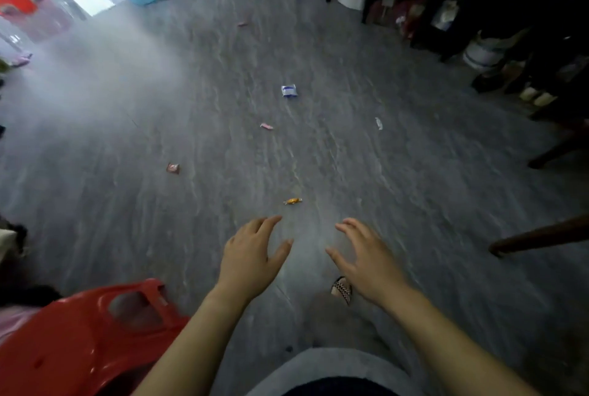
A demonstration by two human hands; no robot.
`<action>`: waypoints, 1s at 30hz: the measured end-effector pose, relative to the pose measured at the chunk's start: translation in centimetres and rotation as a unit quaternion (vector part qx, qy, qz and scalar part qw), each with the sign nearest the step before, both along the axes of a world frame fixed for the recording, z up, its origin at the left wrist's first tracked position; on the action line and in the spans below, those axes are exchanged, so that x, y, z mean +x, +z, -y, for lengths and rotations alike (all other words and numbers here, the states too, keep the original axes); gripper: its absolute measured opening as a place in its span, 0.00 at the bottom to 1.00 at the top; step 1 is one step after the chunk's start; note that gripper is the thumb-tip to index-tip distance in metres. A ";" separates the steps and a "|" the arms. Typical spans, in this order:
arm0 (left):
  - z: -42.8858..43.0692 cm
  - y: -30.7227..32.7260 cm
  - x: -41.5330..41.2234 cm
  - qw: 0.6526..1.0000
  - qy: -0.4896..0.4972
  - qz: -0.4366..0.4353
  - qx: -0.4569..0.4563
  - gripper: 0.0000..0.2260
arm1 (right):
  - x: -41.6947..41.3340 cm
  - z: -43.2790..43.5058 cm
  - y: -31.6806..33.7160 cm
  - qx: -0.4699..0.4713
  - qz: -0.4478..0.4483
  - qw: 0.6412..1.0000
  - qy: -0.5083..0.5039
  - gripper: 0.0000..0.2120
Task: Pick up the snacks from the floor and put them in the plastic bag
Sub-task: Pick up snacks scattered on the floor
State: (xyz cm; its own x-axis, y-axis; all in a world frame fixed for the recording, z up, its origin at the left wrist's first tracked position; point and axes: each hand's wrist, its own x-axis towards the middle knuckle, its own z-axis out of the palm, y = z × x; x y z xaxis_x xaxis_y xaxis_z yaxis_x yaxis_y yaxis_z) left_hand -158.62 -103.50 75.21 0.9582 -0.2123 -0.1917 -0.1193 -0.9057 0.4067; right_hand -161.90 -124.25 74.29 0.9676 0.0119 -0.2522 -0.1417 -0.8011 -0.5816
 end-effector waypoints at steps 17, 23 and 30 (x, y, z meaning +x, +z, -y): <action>-0.2 -6.6 23.9 0.997 0.047 -0.053 0.011 0.31 | 26.7 2.1 -5.9 -0.013 -0.050 0.993 0.104 0.25; -3.0 -16.6 31.9 0.992 0.071 -0.098 0.034 0.24 | 36.2 -0.3 -15.9 -0.016 -0.085 0.986 0.143 0.22; -3.4 -39.9 36.0 0.981 0.117 -0.144 0.056 0.24 | 43.3 -2.6 -39.8 -0.022 -0.109 0.964 0.241 0.20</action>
State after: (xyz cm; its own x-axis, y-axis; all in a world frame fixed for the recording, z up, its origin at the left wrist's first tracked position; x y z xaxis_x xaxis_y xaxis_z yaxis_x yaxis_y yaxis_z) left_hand -122.62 -100.09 35.32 0.8811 0.0441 -0.4708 0.2016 -0.9357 0.2897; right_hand -118.63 -121.61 34.52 0.7759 0.4316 -0.4601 0.1376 -0.8275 -0.5443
